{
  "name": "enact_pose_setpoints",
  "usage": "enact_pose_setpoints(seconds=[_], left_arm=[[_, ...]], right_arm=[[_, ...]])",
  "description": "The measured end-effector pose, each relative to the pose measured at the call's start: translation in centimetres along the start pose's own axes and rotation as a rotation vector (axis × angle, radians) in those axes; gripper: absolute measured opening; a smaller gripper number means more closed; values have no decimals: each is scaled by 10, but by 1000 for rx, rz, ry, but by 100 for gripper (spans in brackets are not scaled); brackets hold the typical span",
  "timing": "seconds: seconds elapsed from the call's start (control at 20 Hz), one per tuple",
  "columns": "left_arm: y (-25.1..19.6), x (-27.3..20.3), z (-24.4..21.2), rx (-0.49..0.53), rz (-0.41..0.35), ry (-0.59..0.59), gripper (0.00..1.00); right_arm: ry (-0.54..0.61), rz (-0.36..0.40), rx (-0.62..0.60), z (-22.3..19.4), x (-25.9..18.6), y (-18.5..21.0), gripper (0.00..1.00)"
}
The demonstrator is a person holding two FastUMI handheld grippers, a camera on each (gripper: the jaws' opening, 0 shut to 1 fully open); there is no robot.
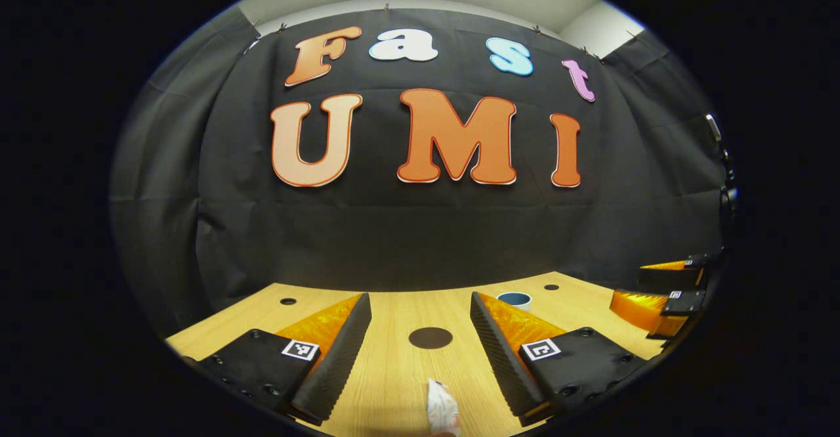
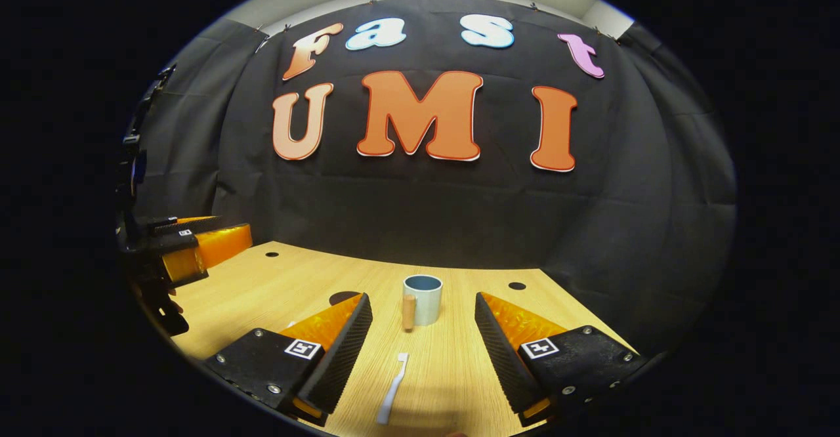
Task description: Put the toothbrush and toothpaste on the desktop into the cup, then pick up the cup and place it on the coaster on the desktop.
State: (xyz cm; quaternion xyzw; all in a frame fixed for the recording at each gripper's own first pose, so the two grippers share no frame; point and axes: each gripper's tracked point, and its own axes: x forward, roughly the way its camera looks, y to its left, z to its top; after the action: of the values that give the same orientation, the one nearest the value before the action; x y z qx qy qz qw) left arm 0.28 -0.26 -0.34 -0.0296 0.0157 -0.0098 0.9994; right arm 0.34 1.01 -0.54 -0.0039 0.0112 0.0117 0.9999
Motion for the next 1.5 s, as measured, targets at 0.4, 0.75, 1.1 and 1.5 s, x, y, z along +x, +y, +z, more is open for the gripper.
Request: enact_pose_setpoints(seconds=[0.4, 0.75, 1.1, 1.5], left_arm=[[-1, 14, -19, -43, -31, 132, 96], [-8, 26, -52, -62, -96, 326, 97], [-16, 26, -104, -56, -136, 569, 97], [-29, 18, -136, -66, -197, 812, 97]], right_arm=[[88, 80, 53, -1, 6, 13, 95], [305, 172, 77, -34, 17, 21, 93], [517, 162, 58, -73, 20, 19, 93], [717, 214, 59, -121, 21, 32, 89]])
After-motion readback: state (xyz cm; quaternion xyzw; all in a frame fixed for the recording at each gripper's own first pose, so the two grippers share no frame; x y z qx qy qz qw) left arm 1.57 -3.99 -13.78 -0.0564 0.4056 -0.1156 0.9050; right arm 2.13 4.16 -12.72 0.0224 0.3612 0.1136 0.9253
